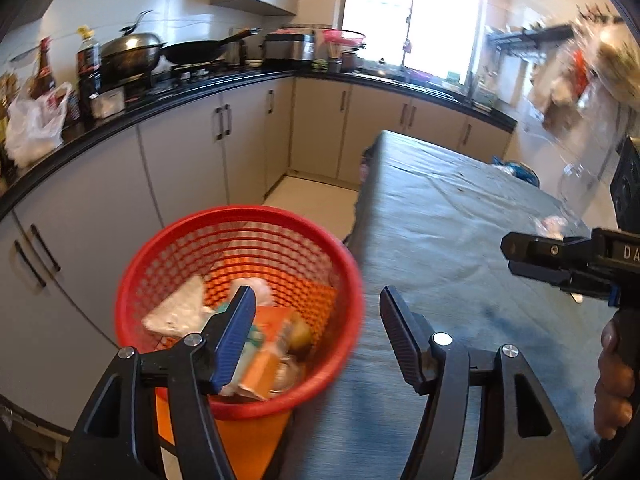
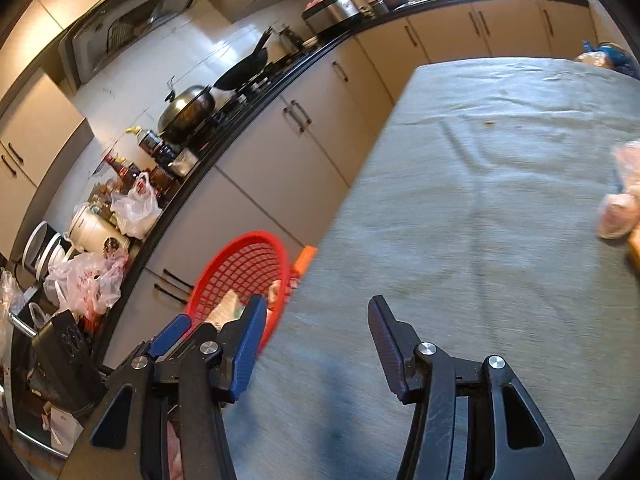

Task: Collect trash
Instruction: 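Move both tools back to the table toward the remaining items, then grasp the knotted clear plastic bag with the left tool while the right tool grasps the small pink box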

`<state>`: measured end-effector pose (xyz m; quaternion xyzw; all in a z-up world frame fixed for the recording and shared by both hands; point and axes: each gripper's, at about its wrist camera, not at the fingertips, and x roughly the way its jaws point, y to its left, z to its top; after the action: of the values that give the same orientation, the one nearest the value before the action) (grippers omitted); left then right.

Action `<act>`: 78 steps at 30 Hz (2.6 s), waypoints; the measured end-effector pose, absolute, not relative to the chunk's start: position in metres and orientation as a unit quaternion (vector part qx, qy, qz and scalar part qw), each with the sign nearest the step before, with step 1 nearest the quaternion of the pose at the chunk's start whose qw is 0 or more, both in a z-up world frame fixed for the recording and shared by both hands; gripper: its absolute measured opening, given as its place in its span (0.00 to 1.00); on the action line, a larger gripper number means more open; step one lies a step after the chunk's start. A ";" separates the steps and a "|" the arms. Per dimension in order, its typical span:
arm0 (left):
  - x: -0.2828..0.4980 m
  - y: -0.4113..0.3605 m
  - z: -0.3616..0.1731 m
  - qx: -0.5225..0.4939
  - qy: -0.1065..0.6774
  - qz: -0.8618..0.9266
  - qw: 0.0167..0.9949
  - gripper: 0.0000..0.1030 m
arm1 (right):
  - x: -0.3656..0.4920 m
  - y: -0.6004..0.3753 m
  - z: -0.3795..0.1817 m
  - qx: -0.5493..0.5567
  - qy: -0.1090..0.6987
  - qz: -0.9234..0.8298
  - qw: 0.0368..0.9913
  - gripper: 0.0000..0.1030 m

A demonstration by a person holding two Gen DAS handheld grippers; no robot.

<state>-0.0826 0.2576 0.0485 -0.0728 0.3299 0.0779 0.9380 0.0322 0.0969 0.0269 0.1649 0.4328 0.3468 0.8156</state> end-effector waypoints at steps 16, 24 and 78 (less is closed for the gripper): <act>-0.055 0.095 0.023 0.017 0.394 -0.092 0.915 0.68 | 0.064 -0.102 0.023 0.195 0.400 0.195 0.874 0.69; -0.039 0.055 0.024 0.051 0.406 -0.130 0.903 0.68 | 0.096 -0.117 -0.008 0.184 0.426 0.190 0.865 0.71; 0.072 0.016 0.024 0.027 0.406 -0.114 0.906 0.47 | 0.077 -0.141 0.003 0.172 0.381 0.167 0.893 0.55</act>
<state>0.0721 0.0157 0.0243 0.0273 0.4065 -0.1142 0.9061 0.0766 -0.1415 0.0035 0.1722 0.3811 0.1672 0.8929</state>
